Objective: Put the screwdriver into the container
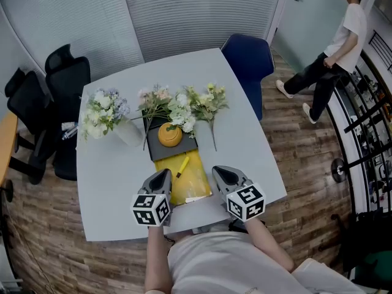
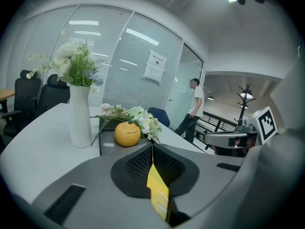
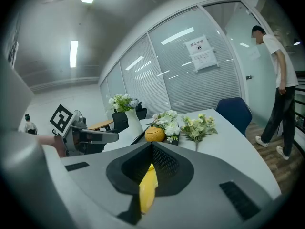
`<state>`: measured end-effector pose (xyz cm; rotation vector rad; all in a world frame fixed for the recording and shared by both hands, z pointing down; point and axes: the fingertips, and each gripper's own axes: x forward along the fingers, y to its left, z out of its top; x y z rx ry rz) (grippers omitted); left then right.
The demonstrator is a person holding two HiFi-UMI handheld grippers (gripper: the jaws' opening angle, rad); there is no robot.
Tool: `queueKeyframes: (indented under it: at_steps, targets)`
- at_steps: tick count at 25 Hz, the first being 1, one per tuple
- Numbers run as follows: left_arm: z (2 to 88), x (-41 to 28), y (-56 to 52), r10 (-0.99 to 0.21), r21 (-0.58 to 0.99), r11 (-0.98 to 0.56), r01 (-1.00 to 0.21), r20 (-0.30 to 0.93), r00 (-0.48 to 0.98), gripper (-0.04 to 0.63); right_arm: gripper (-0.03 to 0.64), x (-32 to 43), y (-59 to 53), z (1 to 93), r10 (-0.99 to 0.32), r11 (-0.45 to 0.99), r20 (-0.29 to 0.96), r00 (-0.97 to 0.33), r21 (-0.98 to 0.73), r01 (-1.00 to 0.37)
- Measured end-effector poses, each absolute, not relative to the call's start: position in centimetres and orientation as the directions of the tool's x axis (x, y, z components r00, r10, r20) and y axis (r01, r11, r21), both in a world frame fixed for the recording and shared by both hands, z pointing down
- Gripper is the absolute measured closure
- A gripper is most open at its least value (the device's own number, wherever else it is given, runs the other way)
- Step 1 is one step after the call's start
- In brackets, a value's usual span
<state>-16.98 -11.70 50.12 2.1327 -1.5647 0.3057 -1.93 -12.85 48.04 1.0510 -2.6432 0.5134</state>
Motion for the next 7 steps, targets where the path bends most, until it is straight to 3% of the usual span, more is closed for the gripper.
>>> queueKeyframes:
  at_steps: [7]
  targets:
    - [50.26, -17.30, -11.84, -0.835, 0.251, -0.231, -0.940, 0.446, 0.324, 0.584, 0.601, -2.12, -13.07, 48.11, -0.609, 0.679, 0.357, -0.708, -0.227, -0.698]
